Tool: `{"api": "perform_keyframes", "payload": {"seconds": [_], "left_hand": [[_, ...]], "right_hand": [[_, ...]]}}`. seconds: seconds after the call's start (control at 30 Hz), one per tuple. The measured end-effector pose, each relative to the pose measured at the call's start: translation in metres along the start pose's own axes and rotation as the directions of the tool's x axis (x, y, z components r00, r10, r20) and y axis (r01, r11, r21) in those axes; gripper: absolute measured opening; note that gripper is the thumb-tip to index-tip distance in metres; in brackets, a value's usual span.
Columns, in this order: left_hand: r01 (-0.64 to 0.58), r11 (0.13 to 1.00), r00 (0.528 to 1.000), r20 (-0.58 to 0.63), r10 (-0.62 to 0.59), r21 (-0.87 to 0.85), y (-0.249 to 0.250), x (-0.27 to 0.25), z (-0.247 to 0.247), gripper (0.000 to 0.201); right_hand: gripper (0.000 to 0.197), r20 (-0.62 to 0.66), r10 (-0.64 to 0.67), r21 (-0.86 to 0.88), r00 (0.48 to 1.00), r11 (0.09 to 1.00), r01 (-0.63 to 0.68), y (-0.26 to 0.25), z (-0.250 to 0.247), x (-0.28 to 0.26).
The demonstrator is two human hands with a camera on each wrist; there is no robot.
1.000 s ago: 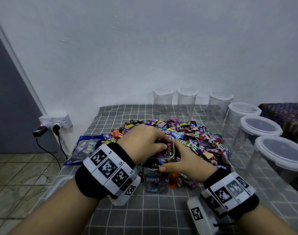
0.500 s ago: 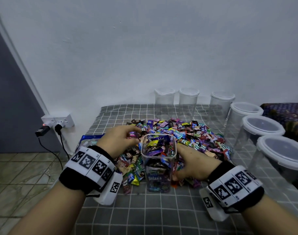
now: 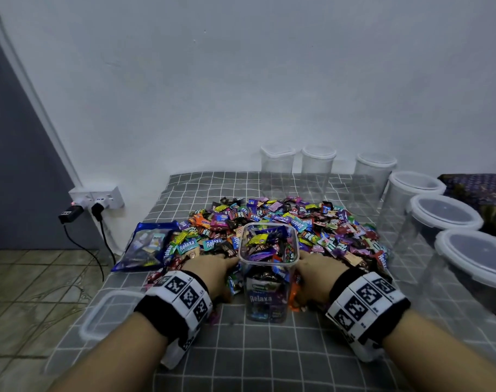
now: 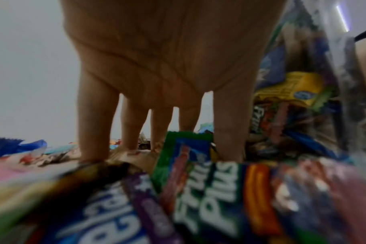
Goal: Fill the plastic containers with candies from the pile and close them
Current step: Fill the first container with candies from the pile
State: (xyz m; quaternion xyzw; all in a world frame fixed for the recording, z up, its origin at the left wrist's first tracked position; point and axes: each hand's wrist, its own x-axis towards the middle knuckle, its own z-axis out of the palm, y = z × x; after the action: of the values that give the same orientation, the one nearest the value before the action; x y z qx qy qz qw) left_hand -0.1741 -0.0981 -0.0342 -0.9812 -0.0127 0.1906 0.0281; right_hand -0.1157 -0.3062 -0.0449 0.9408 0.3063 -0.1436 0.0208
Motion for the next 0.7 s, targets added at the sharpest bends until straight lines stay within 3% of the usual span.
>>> {"api": "perform_keyframes", "payload": {"seconds": [0.1,0.2,0.43,0.57,0.7], "left_hand": [[0.031,0.999,0.999,-0.036,-0.032,-0.018,0.003,-0.003,-0.007,0.042],[0.030,1.000,0.996,-0.079,-0.031,-0.005,0.005,-0.005,-0.010,0.022],[0.063,0.996,0.983,-0.166,-0.072,-0.057,0.000,0.001,-0.006,0.035],[0.052,0.992,0.974,-0.213,-0.076,-0.117,-0.001,0.003,-0.004,0.012],[0.033,0.977,0.962,-0.258,-0.088,-0.212,-0.005,0.004,0.000,0.023]], "right_hand": [[0.054,-0.041,-0.021,0.001,0.999,1.000,0.021,-0.003,0.000,-0.001],[0.043,-0.070,-0.035,0.034,0.997,0.999,0.037,-0.004,-0.001,-0.001],[0.035,-0.109,-0.011,0.078,0.994,0.997,0.019,-0.004,-0.005,-0.002],[0.029,-0.113,-0.002,0.098,0.994,0.995,0.013,-0.002,-0.008,-0.004],[0.024,-0.150,-0.003,0.120,0.989,0.993,0.021,-0.002,-0.009,-0.005]]}}
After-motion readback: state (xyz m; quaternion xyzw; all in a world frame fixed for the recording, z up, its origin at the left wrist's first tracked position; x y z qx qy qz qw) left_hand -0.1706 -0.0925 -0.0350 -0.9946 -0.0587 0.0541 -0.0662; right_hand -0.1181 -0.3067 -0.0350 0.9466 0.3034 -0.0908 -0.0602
